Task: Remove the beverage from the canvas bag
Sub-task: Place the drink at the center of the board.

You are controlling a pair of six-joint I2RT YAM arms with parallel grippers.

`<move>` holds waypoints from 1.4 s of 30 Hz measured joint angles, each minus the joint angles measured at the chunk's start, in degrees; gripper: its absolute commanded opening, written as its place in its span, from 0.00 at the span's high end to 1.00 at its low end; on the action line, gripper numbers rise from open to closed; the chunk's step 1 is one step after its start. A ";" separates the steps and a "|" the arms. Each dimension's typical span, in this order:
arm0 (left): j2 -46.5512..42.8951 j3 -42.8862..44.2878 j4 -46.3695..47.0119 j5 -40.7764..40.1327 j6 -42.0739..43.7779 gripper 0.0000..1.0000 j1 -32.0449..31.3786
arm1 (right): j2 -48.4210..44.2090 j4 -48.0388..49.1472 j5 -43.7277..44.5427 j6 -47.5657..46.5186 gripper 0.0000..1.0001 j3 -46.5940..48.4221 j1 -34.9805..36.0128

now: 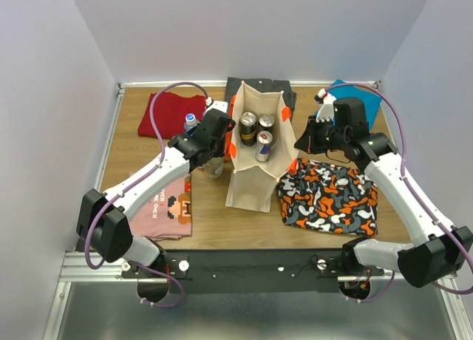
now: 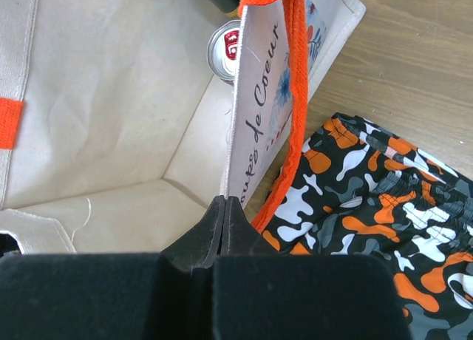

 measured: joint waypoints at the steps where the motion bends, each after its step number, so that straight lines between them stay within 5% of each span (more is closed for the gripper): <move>1: 0.04 0.00 0.00 0.00 0.00 1.00 0.00 | 0.07 0.00 -0.02 -0.04 0.74 0.02 0.00; 8: 0.90 0.00 0.13 0.07 0.00 1.00 0.00 | 0.09 0.11 -0.04 -0.39 0.52 0.00 0.00; 30: 2.49 -3.43 7.28 1.44 -2.32 1.00 0.07 | -2.21 0.15 -0.07 1.38 0.34 -2.43 0.00; 33: 2.49 -3.65 7.80 1.51 -2.84 0.59 0.07 | -2.54 0.15 -0.07 1.55 0.31 -2.56 0.00; 36: 2.49 -3.87 8.13 1.46 -3.10 0.58 0.09 | -3.13 0.15 -0.04 1.75 0.31 -2.62 0.00; 42: 2.03 -4.28 8.57 1.49 -3.76 0.27 0.11 | -4.31 0.15 -0.04 1.99 0.30 -2.62 0.00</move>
